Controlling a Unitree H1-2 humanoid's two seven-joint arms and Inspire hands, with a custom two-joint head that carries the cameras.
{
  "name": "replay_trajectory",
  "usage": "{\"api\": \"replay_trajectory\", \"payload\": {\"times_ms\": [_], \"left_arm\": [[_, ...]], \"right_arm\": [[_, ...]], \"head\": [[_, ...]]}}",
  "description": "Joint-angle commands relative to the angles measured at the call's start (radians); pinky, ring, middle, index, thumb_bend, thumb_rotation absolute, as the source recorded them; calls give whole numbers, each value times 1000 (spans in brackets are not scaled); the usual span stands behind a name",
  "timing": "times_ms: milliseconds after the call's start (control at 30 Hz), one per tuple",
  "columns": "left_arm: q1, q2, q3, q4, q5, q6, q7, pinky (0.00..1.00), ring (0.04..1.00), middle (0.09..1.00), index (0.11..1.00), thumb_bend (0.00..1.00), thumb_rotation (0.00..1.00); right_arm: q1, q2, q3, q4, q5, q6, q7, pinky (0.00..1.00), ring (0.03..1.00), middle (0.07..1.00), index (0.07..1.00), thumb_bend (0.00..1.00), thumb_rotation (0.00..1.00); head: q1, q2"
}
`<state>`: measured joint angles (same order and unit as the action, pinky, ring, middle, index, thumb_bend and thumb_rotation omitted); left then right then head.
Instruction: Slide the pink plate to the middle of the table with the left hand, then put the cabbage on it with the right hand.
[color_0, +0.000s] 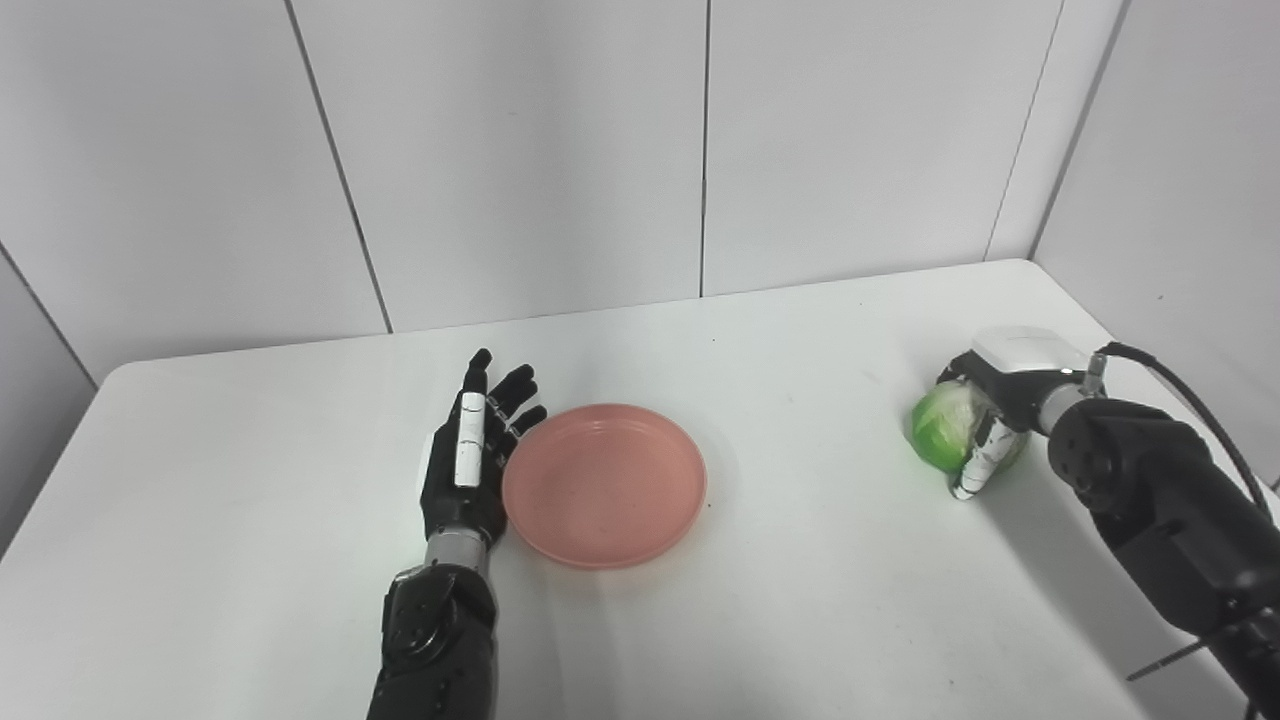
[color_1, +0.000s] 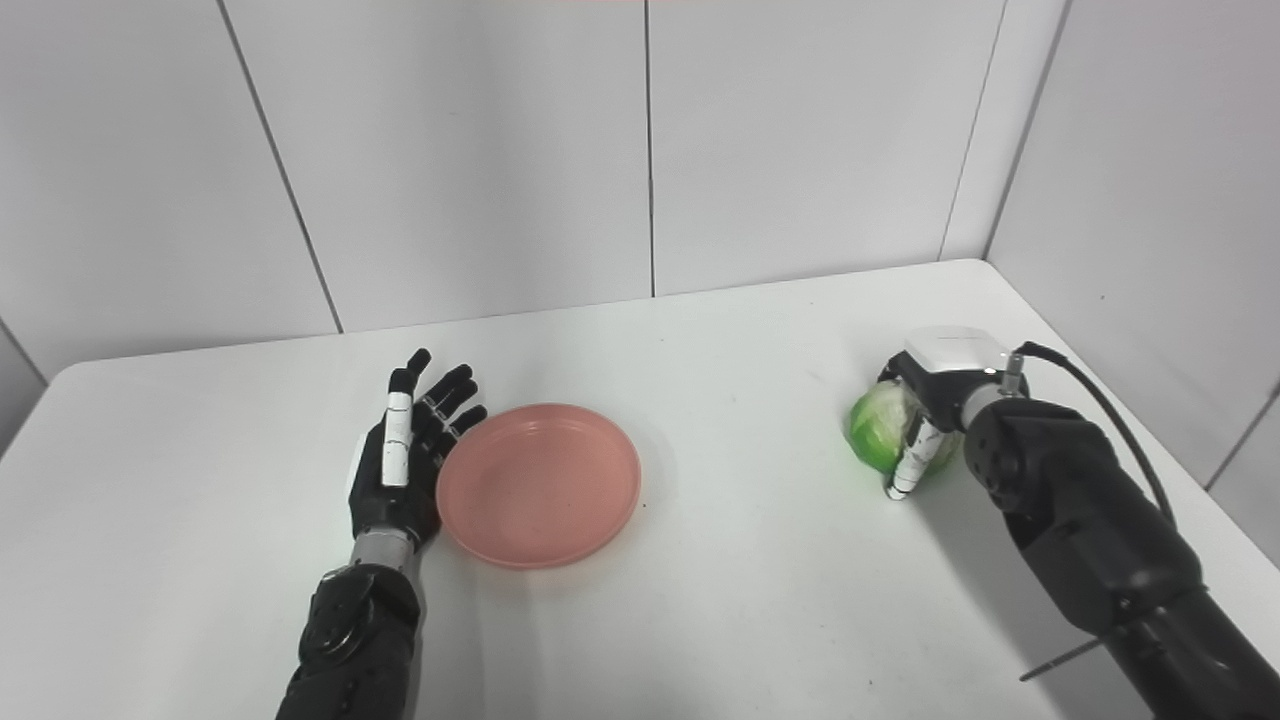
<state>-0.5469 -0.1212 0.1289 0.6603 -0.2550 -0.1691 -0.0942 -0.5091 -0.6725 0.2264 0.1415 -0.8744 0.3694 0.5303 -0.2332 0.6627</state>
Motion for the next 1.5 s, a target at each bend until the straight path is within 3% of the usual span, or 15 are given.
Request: {"api": "replay_trajectory", "payload": {"times_ms": [0,200,233,267,367,600,733,800,867,933,1133,1467], "left_arm": [[20,-5,3,20,-7,23,3,744,821,775,911,846,768],[23,-8,6,21,-15,23,-2,770,825,778,910,839,758],[24,-7,4,20,-13,23,-2,770,827,781,913,840,763],[25,-6,2,19,-11,23,-3,768,828,783,915,847,768],[27,-6,0,14,-12,23,-2,760,827,786,912,854,774],[26,-7,-4,20,-10,24,4,753,825,789,916,843,776],[25,-6,-6,29,-7,19,7,750,815,784,914,848,775],[23,-5,-6,35,-7,17,6,757,823,790,918,852,776],[22,-5,-7,38,-6,15,5,758,826,792,920,853,777],[21,-7,-6,40,-5,13,9,756,827,790,919,856,774],[18,-13,-3,50,-11,11,12,752,815,781,920,872,758],[8,-34,-10,84,0,-11,19,755,819,797,927,889,753]], "right_arm": [[-20,-36,6,-3,9,-33,-12,328,420,518,627,835,94],[-16,-40,8,-3,28,-35,-19,390,486,570,609,803,106],[-15,-40,6,-6,31,-35,-23,394,491,575,553,667,124],[-14,-40,6,-7,34,-35,-27,398,497,577,523,597,133],[-11,-42,1,-9,53,-50,-49,401,498,571,492,532,142],[-8,-44,-32,-64,115,-60,-72,403,489,554,484,525,141],[-21,-44,-50,-121,153,-50,-66,341,422,498,485,525,141],[-34,-45,-56,-153,167,-52,-64,348,433,492,484,529,40],[-47,-45,-56,-181,168,-44,-55,357,446,500,477,530,19],[-67,-43,-52,-220,160,-13,-26,360,450,500,477,530,9],[-115,-19,-43,-285,149,-30,-19,375,463,495,484,530,6],[-197,57,23,-344,115,-58,7,370,453,486,491,530,7]], "head": [[1,-1],[1,3],[1,3],[1,3],[1,5],[1,8],[-1,6],[-1,5],[-1,4],[0,4],[9,5],[76,-2]]}}
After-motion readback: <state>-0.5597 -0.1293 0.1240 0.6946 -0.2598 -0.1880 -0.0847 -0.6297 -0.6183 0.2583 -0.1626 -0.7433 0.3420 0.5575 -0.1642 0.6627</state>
